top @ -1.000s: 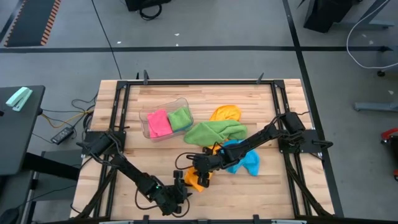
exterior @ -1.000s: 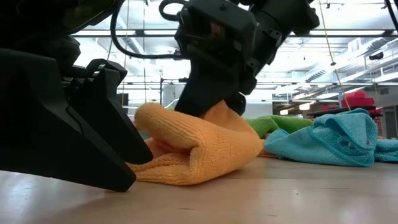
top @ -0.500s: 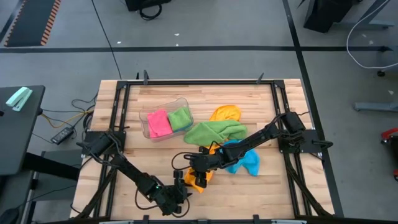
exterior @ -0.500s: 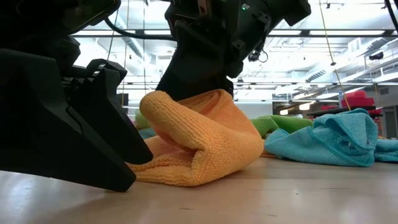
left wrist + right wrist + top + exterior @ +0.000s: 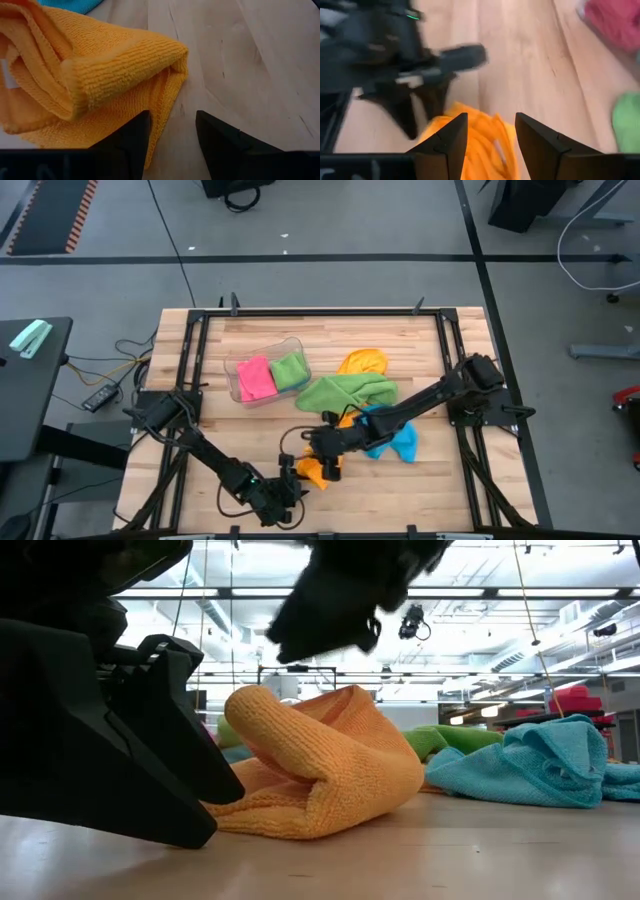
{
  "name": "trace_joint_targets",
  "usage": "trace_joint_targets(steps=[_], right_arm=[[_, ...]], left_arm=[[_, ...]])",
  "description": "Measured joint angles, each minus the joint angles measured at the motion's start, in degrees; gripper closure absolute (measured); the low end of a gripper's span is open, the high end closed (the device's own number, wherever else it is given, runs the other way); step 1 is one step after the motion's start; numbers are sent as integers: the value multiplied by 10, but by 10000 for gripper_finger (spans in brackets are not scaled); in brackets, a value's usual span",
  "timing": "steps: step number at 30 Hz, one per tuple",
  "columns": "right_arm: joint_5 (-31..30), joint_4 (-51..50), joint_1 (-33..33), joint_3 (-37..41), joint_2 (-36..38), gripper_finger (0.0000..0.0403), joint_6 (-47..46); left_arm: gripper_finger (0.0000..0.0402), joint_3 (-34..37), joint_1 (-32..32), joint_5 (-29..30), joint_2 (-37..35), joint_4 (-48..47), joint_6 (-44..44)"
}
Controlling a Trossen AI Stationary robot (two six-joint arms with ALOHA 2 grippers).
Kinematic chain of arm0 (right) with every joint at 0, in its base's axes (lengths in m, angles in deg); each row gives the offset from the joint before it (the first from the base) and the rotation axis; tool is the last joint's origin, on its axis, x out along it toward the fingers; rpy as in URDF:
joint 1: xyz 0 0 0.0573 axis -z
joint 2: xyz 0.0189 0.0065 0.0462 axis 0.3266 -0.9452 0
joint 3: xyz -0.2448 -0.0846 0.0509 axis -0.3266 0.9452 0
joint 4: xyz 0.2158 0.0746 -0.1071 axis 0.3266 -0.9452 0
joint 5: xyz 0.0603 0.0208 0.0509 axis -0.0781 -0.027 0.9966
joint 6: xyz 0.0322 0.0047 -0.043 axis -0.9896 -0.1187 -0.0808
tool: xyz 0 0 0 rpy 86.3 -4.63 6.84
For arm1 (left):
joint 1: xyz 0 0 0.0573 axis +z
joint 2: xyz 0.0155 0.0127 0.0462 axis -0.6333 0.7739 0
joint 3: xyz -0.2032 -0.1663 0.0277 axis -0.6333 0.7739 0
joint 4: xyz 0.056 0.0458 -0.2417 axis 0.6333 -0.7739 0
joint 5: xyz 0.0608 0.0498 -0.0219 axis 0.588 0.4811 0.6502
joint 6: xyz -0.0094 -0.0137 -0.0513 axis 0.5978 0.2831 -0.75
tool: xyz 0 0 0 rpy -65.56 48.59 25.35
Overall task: Fold microfiber towels
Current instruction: Fold the bottom yellow microfiber towel
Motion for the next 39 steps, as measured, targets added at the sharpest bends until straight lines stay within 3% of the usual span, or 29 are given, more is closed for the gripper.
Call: trace_joint_targets(steps=[4,9,13,28,33,39], right_arm=[[-21,-31,-35,0,6,228,91],[-125,-43,-75,1,-9,228,163],[-175,-48,-91,1,-9,228,199],[-155,-42,-99,1,-59,227,267],[-194,-46,-106,1,-57,221,315],[-198,-46,-101,1,-57,221,364]], left_arm=[[230,0,-1,0,0,0,0],[230,0,-1,0,0,1,1],[230,0,0,0,0,2,1],[230,0,2,-1,0,2,1],[230,0,2,0,0,2,1],[230,0,2,-1,0,3,1]])
